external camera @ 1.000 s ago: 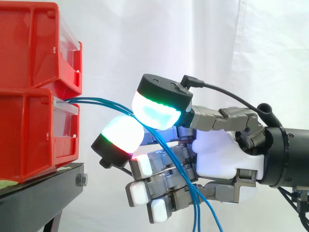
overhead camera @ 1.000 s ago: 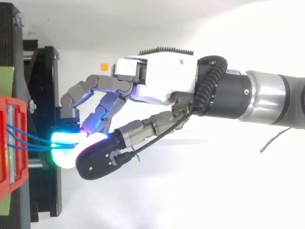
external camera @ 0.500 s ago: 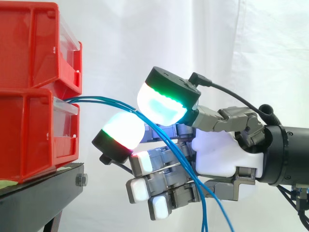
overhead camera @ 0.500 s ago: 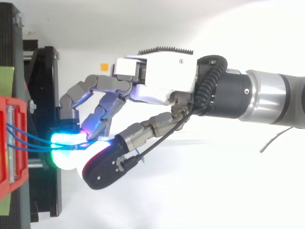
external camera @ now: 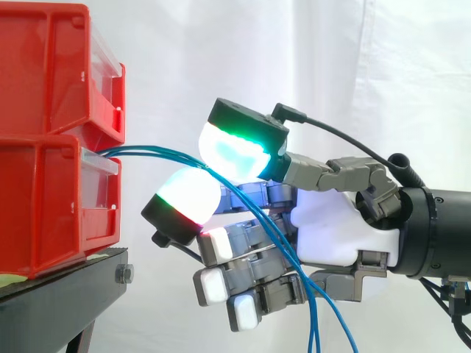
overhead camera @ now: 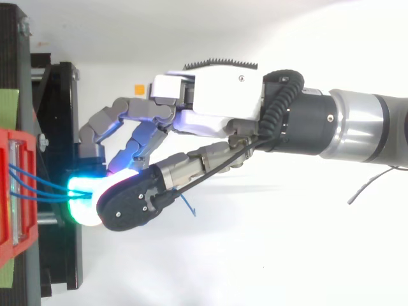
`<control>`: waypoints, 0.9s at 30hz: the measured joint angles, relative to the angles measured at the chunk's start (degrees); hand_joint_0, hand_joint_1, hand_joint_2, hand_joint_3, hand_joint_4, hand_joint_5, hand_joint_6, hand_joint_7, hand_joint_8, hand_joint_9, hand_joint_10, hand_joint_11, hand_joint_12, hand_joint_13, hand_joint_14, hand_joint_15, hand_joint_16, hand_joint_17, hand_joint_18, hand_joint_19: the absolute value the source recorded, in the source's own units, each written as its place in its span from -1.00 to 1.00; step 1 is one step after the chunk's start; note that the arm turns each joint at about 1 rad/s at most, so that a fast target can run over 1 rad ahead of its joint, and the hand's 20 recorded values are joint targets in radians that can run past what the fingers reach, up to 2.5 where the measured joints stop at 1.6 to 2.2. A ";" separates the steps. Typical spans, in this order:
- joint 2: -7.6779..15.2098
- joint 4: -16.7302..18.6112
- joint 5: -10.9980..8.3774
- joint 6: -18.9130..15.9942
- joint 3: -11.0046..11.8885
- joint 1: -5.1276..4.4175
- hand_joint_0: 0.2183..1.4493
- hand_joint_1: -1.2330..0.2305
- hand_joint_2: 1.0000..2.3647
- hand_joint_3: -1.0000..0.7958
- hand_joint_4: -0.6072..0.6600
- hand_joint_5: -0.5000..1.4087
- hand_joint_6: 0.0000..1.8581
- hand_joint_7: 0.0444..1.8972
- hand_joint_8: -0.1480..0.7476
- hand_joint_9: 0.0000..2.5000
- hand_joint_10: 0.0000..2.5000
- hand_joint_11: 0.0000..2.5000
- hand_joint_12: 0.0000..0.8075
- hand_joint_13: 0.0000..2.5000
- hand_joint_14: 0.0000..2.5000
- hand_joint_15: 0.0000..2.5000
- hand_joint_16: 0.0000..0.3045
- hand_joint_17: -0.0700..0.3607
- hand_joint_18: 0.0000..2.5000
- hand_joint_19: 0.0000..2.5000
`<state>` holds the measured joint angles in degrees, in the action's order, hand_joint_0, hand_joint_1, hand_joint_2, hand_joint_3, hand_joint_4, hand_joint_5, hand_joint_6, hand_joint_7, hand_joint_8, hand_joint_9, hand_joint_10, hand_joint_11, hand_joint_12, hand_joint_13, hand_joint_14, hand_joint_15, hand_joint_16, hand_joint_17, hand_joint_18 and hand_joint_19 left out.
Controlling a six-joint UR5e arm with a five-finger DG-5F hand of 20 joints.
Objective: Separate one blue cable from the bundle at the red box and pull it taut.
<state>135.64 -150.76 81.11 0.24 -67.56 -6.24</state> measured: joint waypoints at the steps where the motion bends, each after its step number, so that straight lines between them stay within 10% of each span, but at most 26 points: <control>1: 0.00 -0.02 0.00 0.00 0.04 0.01 -0.33 -0.31 -0.98 -0.17 0.09 -0.63 -0.03 0.02 0.10 -0.23 -0.99 -0.32 -0.08 -0.24 -0.98 -0.49 -0.71 -0.21 -0.27 -0.43; 14: 0.04 -0.57 0.12 0.10 0.47 0.07 -0.14 -0.45 -1.00 -0.44 -0.06 -0.65 0.00 0.05 0.07 -0.21 -0.99 -0.31 -0.10 -0.22 -0.98 -0.47 -0.71 -0.22 -0.22 -0.42; 27: 0.04 -0.58 0.14 0.11 0.46 0.08 -0.52 -0.32 -1.00 -0.44 0.16 -0.62 -0.01 -0.01 0.10 -0.17 -0.99 -0.31 -0.05 -0.20 -0.98 -0.45 -0.69 -0.18 -0.21 -0.40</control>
<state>135.67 -151.35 81.25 0.35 -67.10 -6.16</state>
